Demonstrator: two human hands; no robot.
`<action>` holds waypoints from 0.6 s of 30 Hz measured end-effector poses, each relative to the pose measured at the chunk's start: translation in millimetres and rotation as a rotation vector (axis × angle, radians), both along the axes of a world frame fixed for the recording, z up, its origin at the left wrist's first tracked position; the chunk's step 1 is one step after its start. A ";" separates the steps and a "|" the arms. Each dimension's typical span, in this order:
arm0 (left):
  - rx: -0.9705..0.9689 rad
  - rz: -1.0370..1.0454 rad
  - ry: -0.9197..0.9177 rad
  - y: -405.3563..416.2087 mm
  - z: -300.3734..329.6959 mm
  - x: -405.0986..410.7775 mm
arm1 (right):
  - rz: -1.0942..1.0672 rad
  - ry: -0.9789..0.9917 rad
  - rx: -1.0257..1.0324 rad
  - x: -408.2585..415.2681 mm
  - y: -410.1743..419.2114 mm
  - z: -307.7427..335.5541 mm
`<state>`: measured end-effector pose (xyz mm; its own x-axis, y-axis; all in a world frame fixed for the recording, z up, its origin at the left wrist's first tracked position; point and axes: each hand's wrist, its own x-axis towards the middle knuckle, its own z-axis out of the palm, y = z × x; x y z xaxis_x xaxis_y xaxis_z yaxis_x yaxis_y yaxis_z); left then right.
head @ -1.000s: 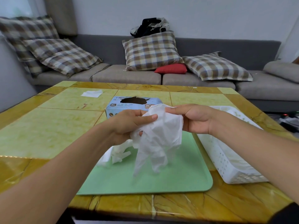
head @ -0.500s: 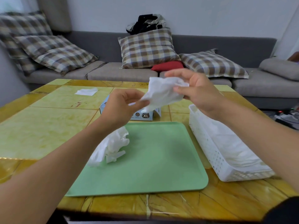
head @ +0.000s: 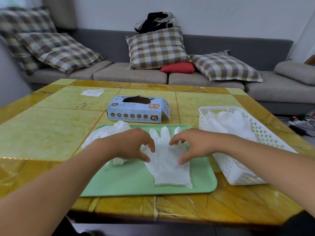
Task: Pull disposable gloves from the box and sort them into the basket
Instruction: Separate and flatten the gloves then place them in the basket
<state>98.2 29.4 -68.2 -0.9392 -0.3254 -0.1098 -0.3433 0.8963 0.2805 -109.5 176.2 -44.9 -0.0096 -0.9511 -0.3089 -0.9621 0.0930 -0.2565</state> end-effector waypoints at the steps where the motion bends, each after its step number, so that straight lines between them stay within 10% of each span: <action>1: -0.034 0.017 -0.027 -0.1 -1.6 -0.1 | 0.003 0.079 0.036 1.7 -2.3 -6.7; 10: -0.222 -0.020 -0.119 39.5 -11.3 -20.6 | -0.424 -0.036 -0.337 -23.0 -36.2 -8.1; 18: -0.093 -0.043 -0.254 44.1 -14.9 -20.8 | -0.736 -0.176 -0.082 -19.9 -64.6 -35.8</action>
<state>77.4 73.5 -83.1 -0.8985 -0.3055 -0.3151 -0.3531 0.9296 0.1058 -129.4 111.6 -80.7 -0.6073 -0.7385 -0.2928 -0.6036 0.6686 -0.4344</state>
